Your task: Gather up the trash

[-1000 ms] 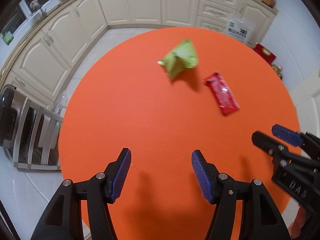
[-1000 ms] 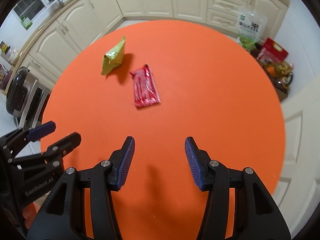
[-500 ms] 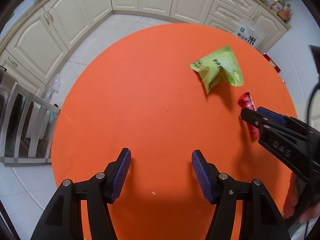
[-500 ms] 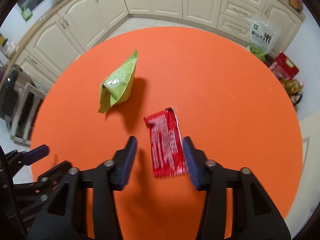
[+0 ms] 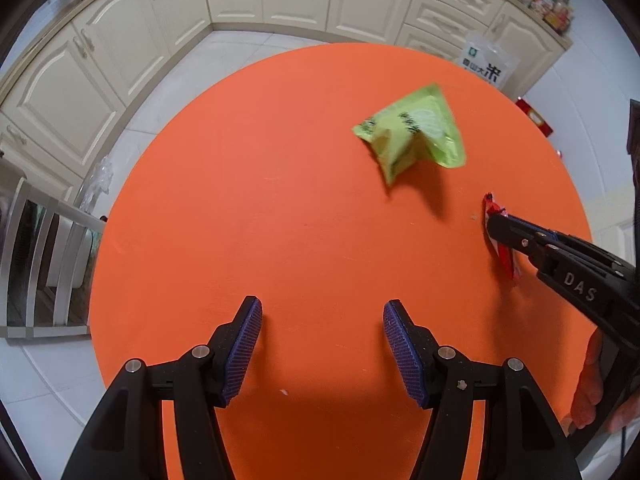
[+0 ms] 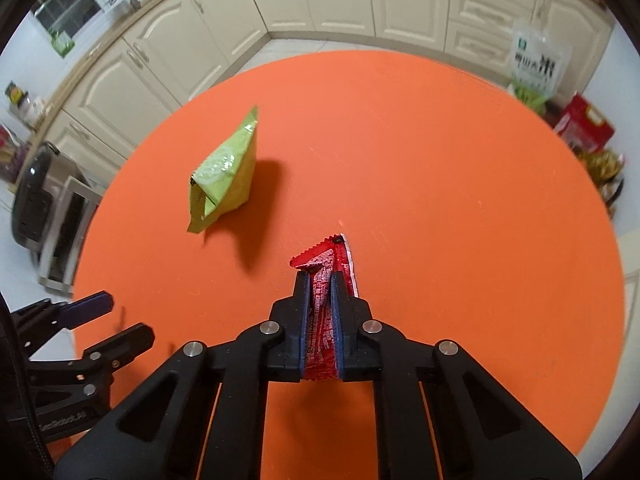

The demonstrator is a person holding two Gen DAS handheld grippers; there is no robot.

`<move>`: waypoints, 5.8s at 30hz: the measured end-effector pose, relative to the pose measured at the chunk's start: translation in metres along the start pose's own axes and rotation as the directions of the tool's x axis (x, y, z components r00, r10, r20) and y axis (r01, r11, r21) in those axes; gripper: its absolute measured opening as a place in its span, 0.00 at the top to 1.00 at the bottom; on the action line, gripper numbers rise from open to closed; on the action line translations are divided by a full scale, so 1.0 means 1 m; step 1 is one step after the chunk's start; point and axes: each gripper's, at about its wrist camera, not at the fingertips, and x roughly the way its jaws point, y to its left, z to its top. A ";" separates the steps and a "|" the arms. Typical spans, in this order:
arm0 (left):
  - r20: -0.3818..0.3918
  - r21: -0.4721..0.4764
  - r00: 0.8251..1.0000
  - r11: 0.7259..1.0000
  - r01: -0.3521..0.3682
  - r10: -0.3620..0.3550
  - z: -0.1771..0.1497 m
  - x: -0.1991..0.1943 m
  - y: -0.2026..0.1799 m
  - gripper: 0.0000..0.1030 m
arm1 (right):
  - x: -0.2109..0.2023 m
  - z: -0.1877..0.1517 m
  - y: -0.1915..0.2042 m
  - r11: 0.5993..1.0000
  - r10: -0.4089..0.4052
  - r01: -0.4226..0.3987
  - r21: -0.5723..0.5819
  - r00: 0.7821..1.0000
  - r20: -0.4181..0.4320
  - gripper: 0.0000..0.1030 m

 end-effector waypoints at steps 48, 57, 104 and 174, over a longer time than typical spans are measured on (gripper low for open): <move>-0.031 -0.003 0.999 1.000 0.030 -0.030 0.115 0.044 -0.052 0.61 | -0.020 0.012 -0.062 1.000 0.014 -0.014 -0.002 1.000 0.024 0.91; -0.014 0.024 0.999 0.999 0.047 -0.047 0.097 0.030 -0.048 0.67 | -0.027 0.002 -0.069 1.000 0.008 -0.008 0.018 1.000 0.017 0.90; -0.051 0.543 0.987 0.826 0.153 -0.150 -0.199 -0.058 -0.333 0.66 | -0.218 -0.305 -0.257 0.826 -0.295 0.181 0.534 0.946 0.136 0.90; 0.180 0.431 0.983 0.900 -0.065 -0.015 -0.262 -0.071 -0.339 0.42 | -0.239 -0.333 -0.211 0.881 -0.339 0.221 0.417 0.911 0.234 0.15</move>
